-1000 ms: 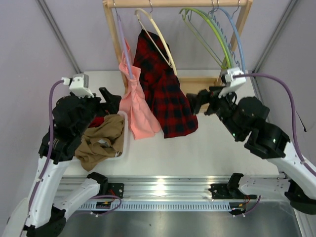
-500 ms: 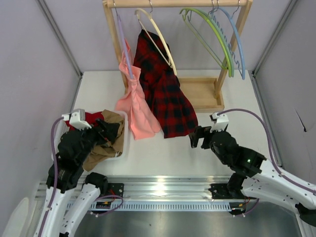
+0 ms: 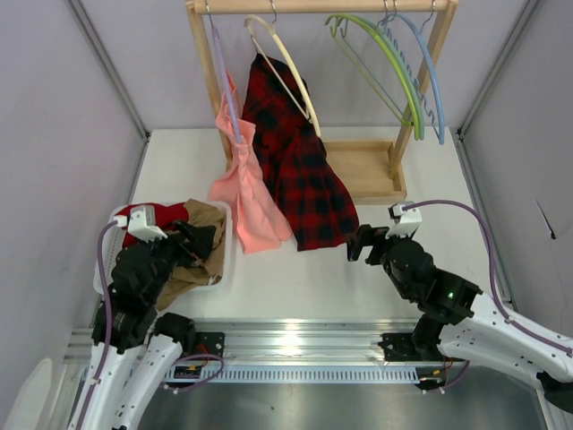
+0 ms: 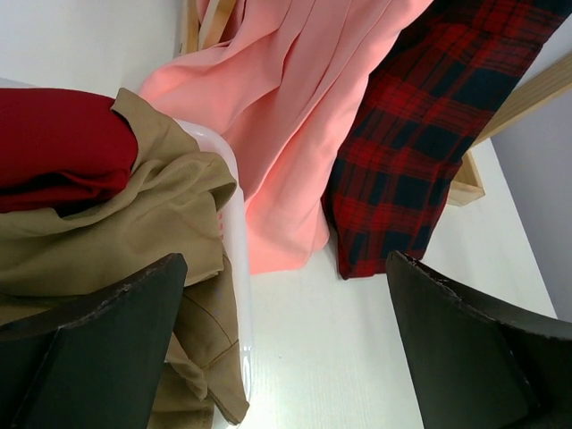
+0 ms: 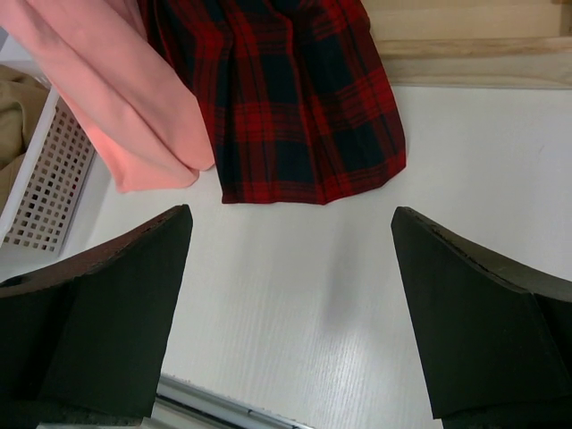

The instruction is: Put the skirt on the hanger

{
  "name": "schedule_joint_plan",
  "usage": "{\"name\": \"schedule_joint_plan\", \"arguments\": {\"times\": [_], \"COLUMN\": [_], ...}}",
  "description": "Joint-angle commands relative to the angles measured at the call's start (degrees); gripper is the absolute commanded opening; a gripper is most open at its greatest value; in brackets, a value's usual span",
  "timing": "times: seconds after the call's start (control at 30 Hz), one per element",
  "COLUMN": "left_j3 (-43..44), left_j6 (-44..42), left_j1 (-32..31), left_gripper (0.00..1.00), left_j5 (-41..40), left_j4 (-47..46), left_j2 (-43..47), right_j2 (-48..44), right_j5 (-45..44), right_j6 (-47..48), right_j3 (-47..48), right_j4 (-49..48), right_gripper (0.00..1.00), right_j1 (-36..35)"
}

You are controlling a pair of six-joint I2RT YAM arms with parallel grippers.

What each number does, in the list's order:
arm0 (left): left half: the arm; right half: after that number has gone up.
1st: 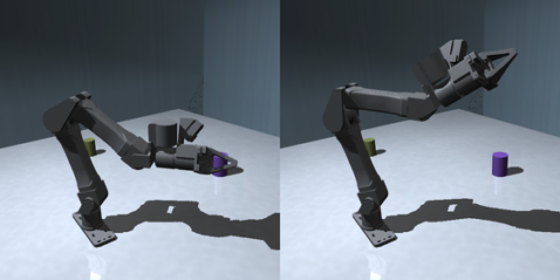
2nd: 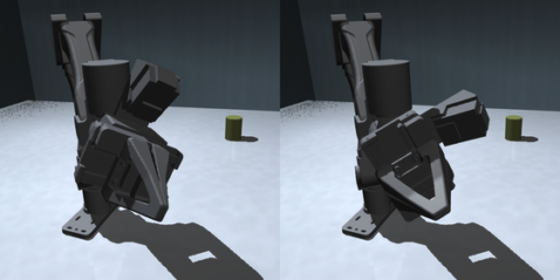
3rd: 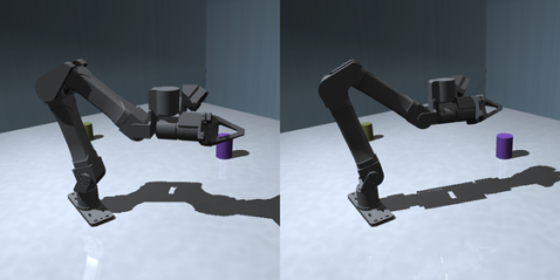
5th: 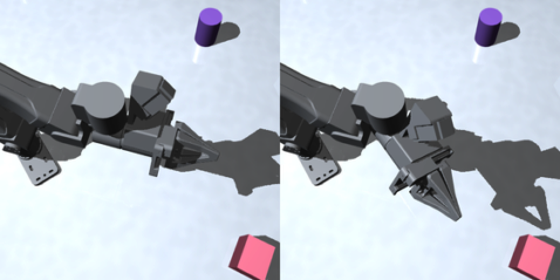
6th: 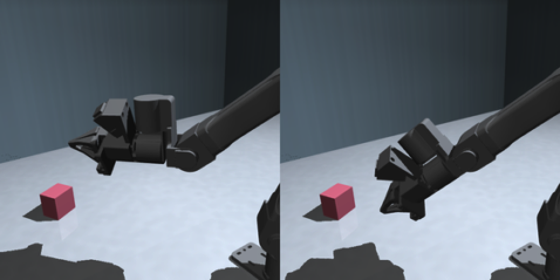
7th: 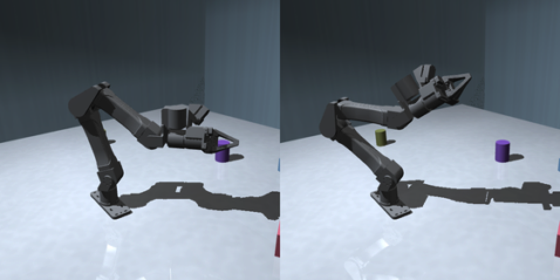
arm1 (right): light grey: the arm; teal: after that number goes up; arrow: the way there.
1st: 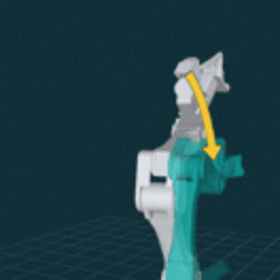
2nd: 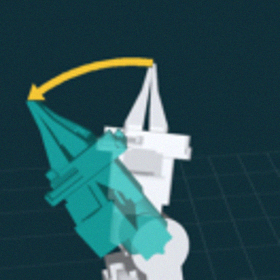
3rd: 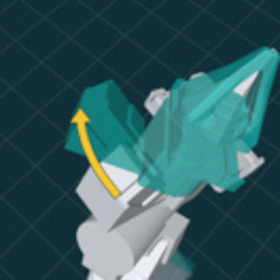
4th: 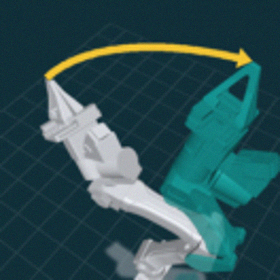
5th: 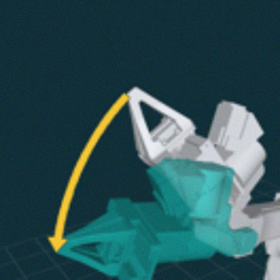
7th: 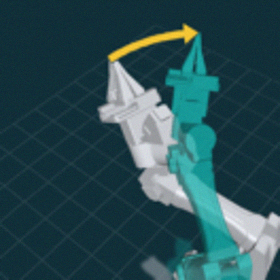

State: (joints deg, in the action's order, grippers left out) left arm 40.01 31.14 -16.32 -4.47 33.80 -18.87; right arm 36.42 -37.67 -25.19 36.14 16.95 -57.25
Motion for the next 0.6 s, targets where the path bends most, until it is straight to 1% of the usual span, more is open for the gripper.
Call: {"name": "schedule_joint_plan", "arguments": {"times": [0.0, 0.13, 0.27, 0.4, 0.57], "left_j3": [1.39, 1.74, 2.09, 2.35, 5.08], "left_j6": [-1.86, -3.01, -2.92, -3.45, -4.33], "left_j1": [0.50, 0.50, 0.58, 0.58, 0.58], "left_gripper": [0.99, 0.99, 1.00, 1.00, 1.00], "left_j5": [-0.37, -0.71, -0.63, -1.42, -2.21], "left_j4": [-2.95, -4.53, -5.67, -7.17, -6.03], "left_j2": [-1.95, -3.36, -4.86, -6.00, -8.28], "right_j2": [-0.57, -0.83, -0.65, 0.66, 1.46], "right_j5": [-2.67, -2.41, -1.27, -1.44, -0.12], "right_j6": [0.76, 0.76, 3.65, 4.97, 5.77], "right_j3": [0.86, 0.77, 0.33, 1.30, 1.30], "right_j4": [-3.06, -3.15, -6.48, -7.19, -9.12], "right_gripper": [0.99, 0.99, 0.99, 0.99, 1.00], "right_j1": [0.04, 0.04, 0.12, 0.30, 1.35]}}
